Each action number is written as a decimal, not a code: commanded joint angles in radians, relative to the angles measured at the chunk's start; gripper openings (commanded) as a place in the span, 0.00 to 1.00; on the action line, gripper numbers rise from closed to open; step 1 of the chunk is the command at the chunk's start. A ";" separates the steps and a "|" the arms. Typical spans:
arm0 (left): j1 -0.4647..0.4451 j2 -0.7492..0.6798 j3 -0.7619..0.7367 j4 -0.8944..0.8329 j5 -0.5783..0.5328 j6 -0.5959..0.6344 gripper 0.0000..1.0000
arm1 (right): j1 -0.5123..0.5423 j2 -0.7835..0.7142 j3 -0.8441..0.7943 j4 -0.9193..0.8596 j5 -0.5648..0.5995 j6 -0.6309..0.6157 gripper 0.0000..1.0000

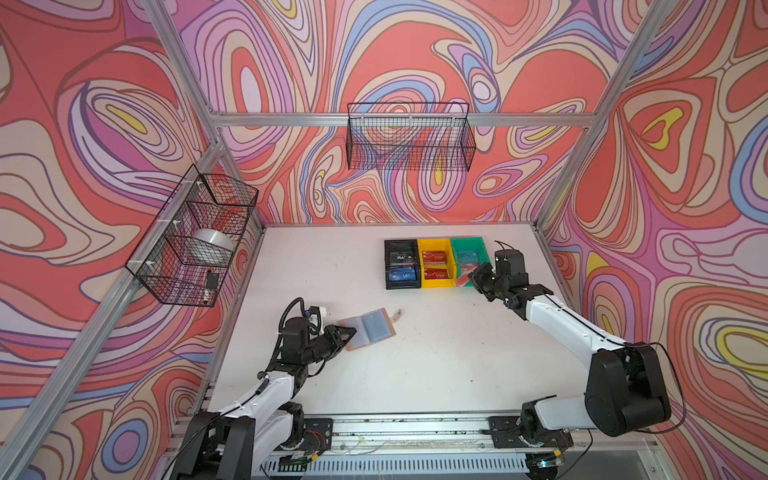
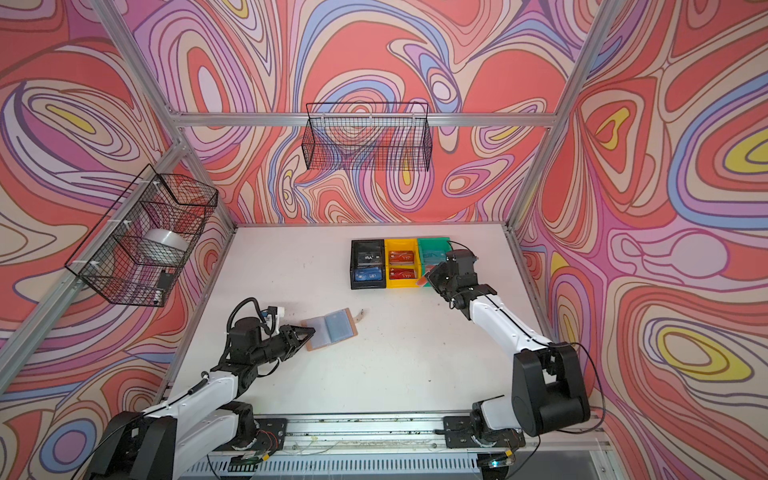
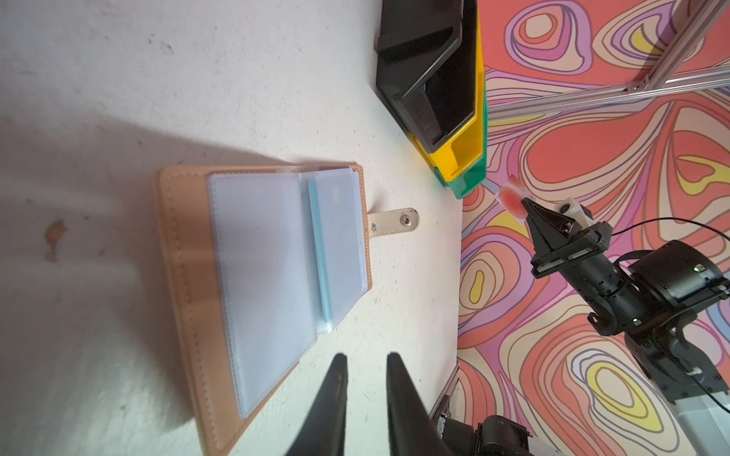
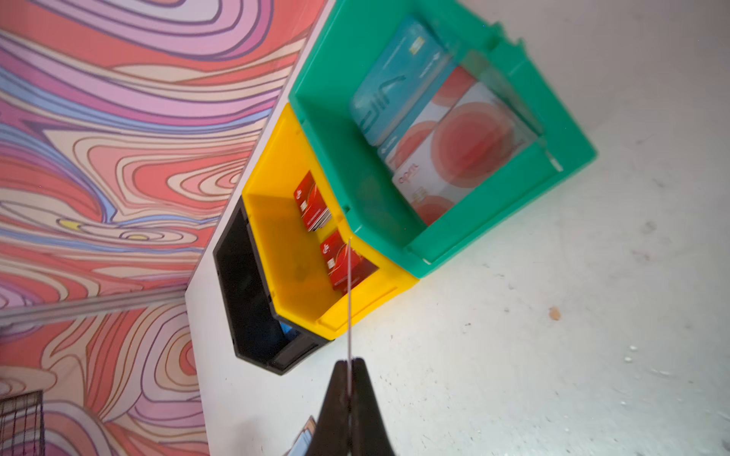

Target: Take the credit cards out of the card holder

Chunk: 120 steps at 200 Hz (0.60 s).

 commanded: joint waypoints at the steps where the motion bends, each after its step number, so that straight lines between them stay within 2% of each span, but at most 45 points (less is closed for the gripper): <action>1: 0.006 -0.017 0.012 -0.009 -0.009 0.013 0.21 | -0.010 -0.042 0.005 -0.028 0.149 0.059 0.00; 13: 0.006 -0.014 0.016 -0.013 -0.010 0.017 0.22 | -0.012 -0.049 -0.009 0.018 0.161 0.048 0.00; 29: 0.006 -0.008 0.016 -0.009 -0.010 0.015 0.22 | -0.012 -0.062 -0.029 0.048 0.195 0.095 0.00; 63: 0.007 -0.003 0.014 -0.001 -0.005 0.011 0.22 | -0.016 -0.078 -0.109 0.153 0.269 0.282 0.00; 78: 0.006 -0.009 0.014 -0.004 -0.006 0.010 0.22 | -0.027 -0.066 -0.137 0.222 0.258 0.339 0.00; 120: 0.006 -0.024 0.018 -0.024 -0.012 0.012 0.22 | -0.039 0.009 -0.116 0.293 0.191 0.391 0.00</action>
